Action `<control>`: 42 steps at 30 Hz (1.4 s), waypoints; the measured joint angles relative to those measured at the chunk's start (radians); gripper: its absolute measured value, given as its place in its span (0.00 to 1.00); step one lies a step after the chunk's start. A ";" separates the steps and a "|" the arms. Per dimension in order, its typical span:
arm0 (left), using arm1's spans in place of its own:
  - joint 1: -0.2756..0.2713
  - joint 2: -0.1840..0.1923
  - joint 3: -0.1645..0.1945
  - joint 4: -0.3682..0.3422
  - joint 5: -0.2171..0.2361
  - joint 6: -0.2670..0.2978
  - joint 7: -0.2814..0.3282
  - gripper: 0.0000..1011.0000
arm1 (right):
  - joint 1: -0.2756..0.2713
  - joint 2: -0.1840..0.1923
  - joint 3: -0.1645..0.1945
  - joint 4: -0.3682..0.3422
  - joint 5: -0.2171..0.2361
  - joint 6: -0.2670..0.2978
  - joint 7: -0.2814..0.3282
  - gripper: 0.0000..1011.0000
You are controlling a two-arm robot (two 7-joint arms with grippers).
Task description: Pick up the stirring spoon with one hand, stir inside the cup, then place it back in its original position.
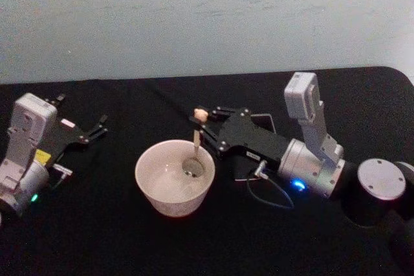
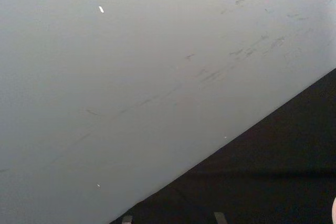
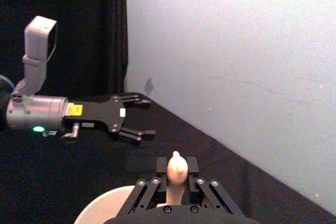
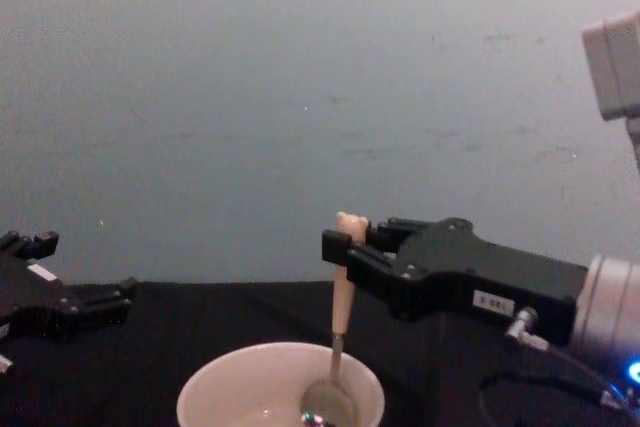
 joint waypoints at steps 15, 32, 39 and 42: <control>0.000 0.000 0.000 0.000 0.000 0.000 0.000 0.99 | -0.062 0.030 -0.023 -0.095 0.020 0.026 0.020 0.21; 0.000 0.000 0.000 0.000 0.000 0.000 0.000 0.99 | 0.008 -0.042 -0.075 -0.017 0.009 0.024 0.025 0.21; 0.000 0.000 0.000 0.000 0.000 0.000 0.000 0.99 | 0.050 -0.070 -0.068 0.044 -0.003 0.009 0.005 0.21; 0.000 0.000 0.000 0.000 0.000 0.000 0.000 0.99 | 0.057 -0.074 -0.062 0.056 -0.007 0.006 -0.001 0.21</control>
